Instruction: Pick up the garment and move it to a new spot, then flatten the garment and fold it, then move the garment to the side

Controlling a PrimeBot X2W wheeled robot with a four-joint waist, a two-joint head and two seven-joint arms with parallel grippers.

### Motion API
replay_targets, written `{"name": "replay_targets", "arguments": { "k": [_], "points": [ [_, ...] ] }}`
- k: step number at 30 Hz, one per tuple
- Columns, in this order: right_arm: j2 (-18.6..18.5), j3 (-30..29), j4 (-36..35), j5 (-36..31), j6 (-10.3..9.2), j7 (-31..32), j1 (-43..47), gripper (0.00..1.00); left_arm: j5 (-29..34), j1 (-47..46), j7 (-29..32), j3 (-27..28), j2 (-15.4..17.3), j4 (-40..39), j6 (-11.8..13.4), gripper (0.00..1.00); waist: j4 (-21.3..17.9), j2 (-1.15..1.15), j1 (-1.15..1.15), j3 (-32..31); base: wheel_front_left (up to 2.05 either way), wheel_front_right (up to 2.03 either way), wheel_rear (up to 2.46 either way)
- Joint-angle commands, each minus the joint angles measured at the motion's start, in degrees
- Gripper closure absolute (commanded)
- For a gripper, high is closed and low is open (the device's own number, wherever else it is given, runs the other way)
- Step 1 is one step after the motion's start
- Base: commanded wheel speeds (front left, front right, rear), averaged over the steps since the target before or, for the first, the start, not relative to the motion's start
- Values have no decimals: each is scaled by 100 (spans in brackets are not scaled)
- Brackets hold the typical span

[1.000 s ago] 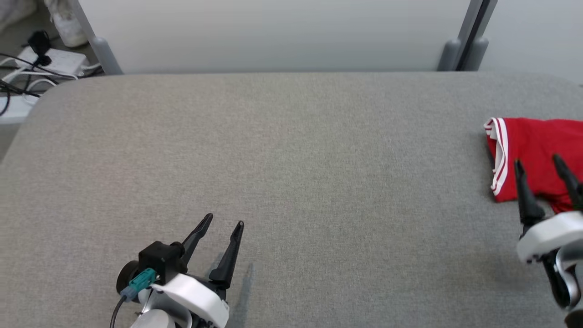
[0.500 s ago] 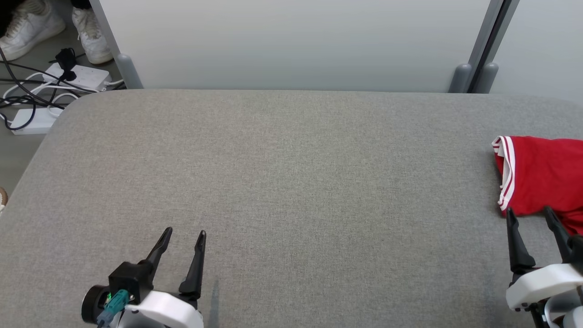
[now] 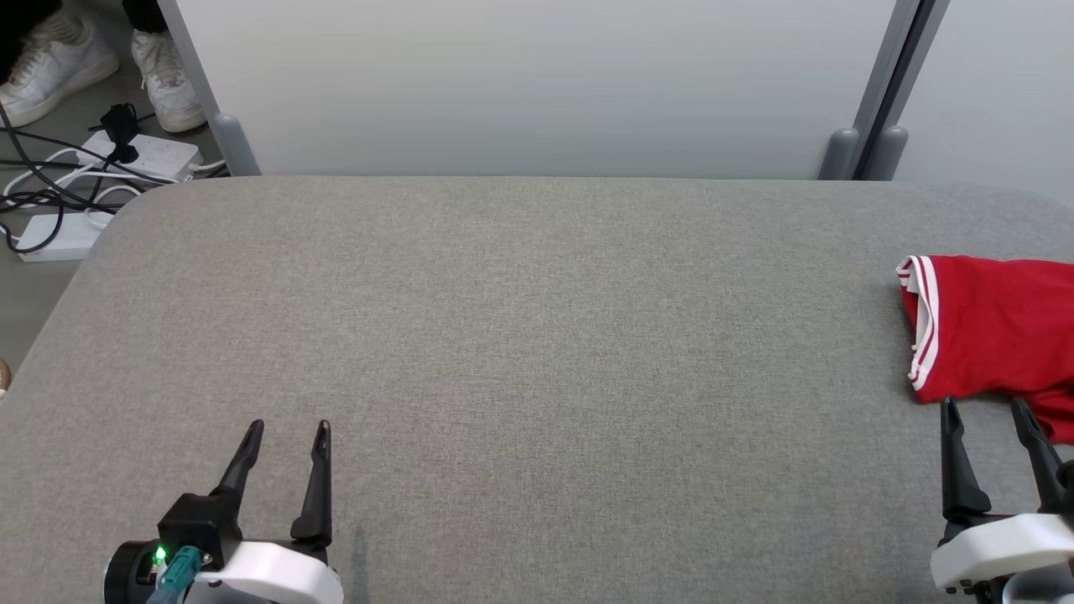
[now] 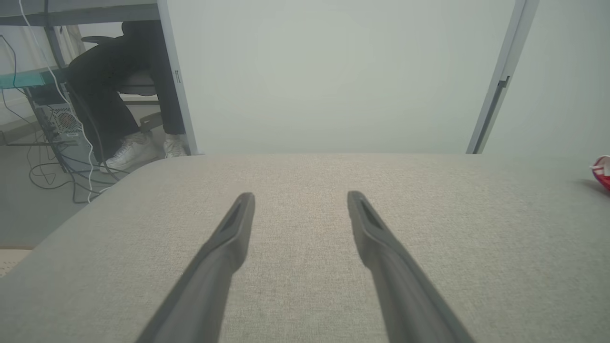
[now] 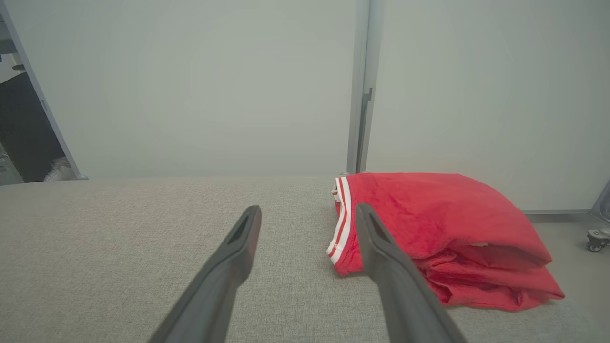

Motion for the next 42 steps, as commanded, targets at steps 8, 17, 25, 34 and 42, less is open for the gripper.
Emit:
{"name": "replay_targets", "arguments": {
  "k": [8,17,25,34,42],
  "points": [
    [79,-69,-86,-65,0,5,30,100,36,110,3,125,-31,-10,-61,100,-36,0,0,12,0,0,0],
    [254,-88,176,274,0,143,172,100,-305,272,127,163,-93,299,-75,100,-46,0,9,5,0,0,0],
    [264,-58,120,824,0,259,162,100,-863,247,245,175,-87,236,-97,100,-61,0,0,12,0,0,0],
    [275,-37,69,1435,0,400,138,100,-1482,204,387,203,-80,178,-121,100,-78,0,0,13,0,0,0],
    [284,-24,29,1976,0,529,114,100,-2029,161,519,233,-74,133,-143,100,-92,0,0,14,0,0,0]
  ]
}}
